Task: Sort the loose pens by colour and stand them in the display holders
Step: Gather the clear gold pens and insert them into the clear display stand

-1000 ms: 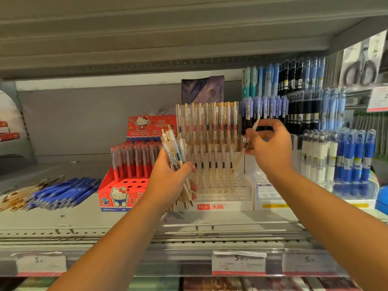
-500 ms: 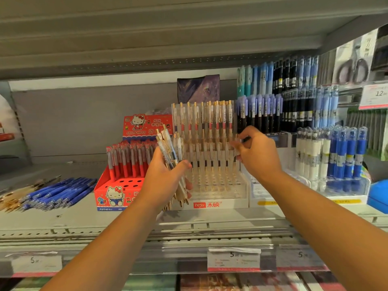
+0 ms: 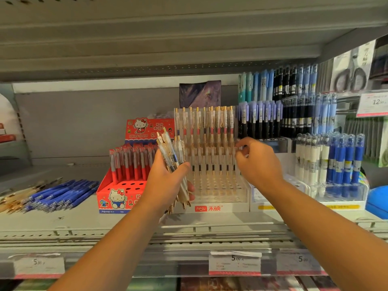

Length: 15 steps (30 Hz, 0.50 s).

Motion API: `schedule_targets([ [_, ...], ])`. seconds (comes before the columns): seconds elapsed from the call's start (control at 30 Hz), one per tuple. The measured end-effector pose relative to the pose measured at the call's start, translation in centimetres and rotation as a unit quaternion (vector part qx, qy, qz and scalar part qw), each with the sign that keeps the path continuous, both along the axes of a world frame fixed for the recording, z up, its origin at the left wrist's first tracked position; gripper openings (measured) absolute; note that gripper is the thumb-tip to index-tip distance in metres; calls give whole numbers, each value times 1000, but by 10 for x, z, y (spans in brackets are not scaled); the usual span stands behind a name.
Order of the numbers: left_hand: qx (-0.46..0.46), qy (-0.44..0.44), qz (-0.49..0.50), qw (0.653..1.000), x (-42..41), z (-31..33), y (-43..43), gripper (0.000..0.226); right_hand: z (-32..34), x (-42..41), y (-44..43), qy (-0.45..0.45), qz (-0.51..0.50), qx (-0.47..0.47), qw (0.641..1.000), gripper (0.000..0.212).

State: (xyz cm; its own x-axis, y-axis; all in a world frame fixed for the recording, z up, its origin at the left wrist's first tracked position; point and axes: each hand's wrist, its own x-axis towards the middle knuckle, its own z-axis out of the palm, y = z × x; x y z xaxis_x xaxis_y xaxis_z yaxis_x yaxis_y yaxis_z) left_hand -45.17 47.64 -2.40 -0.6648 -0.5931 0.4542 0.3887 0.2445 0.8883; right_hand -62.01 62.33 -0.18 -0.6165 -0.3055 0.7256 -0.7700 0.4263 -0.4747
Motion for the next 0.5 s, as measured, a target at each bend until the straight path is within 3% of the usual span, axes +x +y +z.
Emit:
schedule_targets([
  [0.17,-16,-9,9,1000,0,1,0,39,10,19,-6,-8,135,-104,985,7],
  [0.33,-53,-5,5,999,0,1,1,43,15,55,-22,-154,322,-92,930,12],
  [0.4,-64,-1,-3,998,0,0,1,43,16,65,-28,-191,359,-94,909,19],
  [0.5,-61,1,-30,998,0,-1,2,42,17,73,-36,-197,361,-93,907,23],
])
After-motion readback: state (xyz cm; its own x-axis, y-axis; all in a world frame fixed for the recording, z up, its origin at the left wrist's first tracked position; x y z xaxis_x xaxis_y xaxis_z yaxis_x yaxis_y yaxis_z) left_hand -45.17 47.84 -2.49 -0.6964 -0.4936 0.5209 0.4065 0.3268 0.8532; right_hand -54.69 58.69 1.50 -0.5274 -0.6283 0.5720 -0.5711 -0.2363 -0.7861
